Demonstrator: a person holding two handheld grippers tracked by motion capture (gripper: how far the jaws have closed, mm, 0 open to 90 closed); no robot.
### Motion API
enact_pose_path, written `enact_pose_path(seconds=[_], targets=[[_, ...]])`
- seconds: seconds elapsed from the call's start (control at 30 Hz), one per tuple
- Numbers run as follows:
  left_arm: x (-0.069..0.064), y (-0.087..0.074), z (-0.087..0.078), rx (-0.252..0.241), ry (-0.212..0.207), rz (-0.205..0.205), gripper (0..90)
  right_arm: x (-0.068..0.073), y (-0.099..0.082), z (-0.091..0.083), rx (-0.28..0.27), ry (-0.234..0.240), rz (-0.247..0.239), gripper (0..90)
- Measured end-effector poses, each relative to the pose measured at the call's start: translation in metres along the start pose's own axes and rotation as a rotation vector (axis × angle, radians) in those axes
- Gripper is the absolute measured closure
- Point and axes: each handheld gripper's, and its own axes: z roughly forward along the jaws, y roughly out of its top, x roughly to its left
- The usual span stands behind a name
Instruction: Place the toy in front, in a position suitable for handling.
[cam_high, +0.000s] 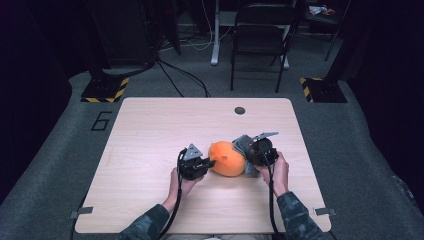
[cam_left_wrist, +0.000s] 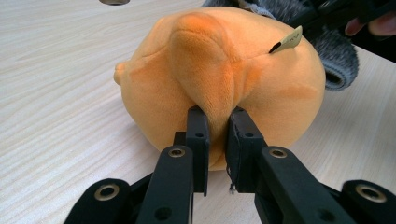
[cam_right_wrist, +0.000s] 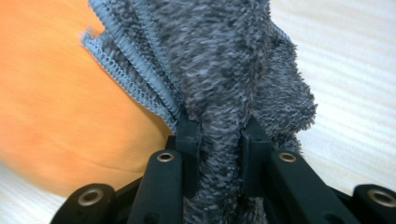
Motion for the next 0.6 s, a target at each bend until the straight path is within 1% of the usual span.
enact_pose_path(seconds=[0.03, 0.1, 0.13, 0.2, 0.27, 0.33, 0.37, 0.4, 0.5, 0.53, 0.6], targets=[[0.000, 0.000, 0.001, -0.009, 0.003, -0.005, 80.2, -0.002, -0.001, 0.002, 0.004, -0.008, -0.001, 73.6], [0.000, -0.001, 0.001, -0.006, 0.002, -0.013, 80.2, -0.003, -0.002, 0.007, 0.021, -0.016, 0.007, 73.6], [0.001, -0.001, 0.000, -0.005, 0.006, -0.011, 80.2, -0.003, -0.004, 0.010, 0.048, -0.026, 0.020, 73.5], [0.003, -0.001, 0.000, -0.003, 0.002, -0.014, 80.1, -0.006, -0.008, 0.020, 0.079, -0.023, 0.015, 73.5], [0.002, -0.001, 0.000, -0.011, 0.004, -0.027, 80.0, -0.008, -0.009, 0.024, 0.098, -0.017, 0.025, 73.5], [0.002, -0.002, 0.000, -0.011, 0.006, -0.030, 79.9, -0.008, -0.006, 0.020, 0.084, -0.027, 0.016, 73.6], [0.003, -0.002, -0.001, -0.009, 0.003, -0.028, 79.9, -0.007, -0.004, 0.016, 0.071, -0.035, 0.012, 73.5], [0.004, -0.002, -0.001, -0.009, 0.002, -0.033, 79.8, -0.007, -0.002, 0.011, 0.053, -0.032, 0.010, 73.6], [0.004, -0.002, 0.000, -0.011, 0.000, -0.034, 79.8, -0.005, 0.005, -0.009, -0.013, -0.029, 0.007, 73.5], [0.004, -0.002, -0.001, -0.006, -0.001, -0.032, 79.7, -0.004, 0.009, -0.018, -0.046, -0.020, 0.000, 73.5], [0.003, -0.002, 0.000, -0.012, 0.004, -0.031, 79.7, 0.002, 0.013, -0.032, -0.094, 0.000, -0.003, 73.5]])
